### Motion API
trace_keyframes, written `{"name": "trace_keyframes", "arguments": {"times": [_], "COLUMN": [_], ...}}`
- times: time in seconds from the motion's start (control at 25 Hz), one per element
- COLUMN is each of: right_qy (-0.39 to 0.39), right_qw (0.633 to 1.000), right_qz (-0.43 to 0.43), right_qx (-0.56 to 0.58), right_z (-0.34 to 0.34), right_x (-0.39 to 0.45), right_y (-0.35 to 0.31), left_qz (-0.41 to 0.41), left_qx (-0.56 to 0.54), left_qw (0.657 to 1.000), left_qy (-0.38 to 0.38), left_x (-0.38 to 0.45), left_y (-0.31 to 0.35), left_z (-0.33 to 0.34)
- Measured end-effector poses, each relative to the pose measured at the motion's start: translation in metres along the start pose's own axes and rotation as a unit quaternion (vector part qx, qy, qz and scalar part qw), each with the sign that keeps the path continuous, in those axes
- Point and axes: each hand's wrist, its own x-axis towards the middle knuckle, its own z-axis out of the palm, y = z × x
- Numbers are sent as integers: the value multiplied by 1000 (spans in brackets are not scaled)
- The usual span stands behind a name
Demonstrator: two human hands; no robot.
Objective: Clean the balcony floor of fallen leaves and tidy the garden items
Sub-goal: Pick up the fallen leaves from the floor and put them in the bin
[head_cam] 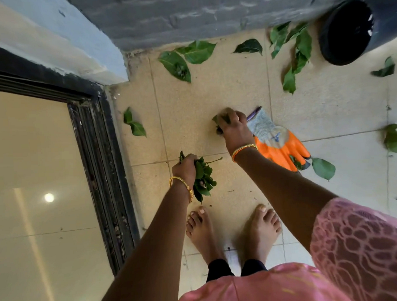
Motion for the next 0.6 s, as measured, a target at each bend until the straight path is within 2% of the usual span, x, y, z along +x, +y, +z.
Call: {"name": "trace_keyframes", "arguments": {"times": [0.12,0.28,0.44,0.6], "right_qy": [29,4,-2,-15], "right_qw": [998,998,997,991], "right_qz": [-53,-66,-40,-101], "right_qx": [5,-2,58,88], "right_z": [2,0,-4,-18], "right_x": [0,7,13,-12], "right_y": [-1,1,0,-10], "left_qz": [-4,1,4,16], "left_qx": [-4,-18,-30,-30], "left_qw": [1000,1000,1000,999], "left_qy": [-5,-1,-7,-31], "left_x": [8,17,20,10], "left_y": [-6,-7,-5,-2], "left_z": [-7,-13,-11,-2]}}
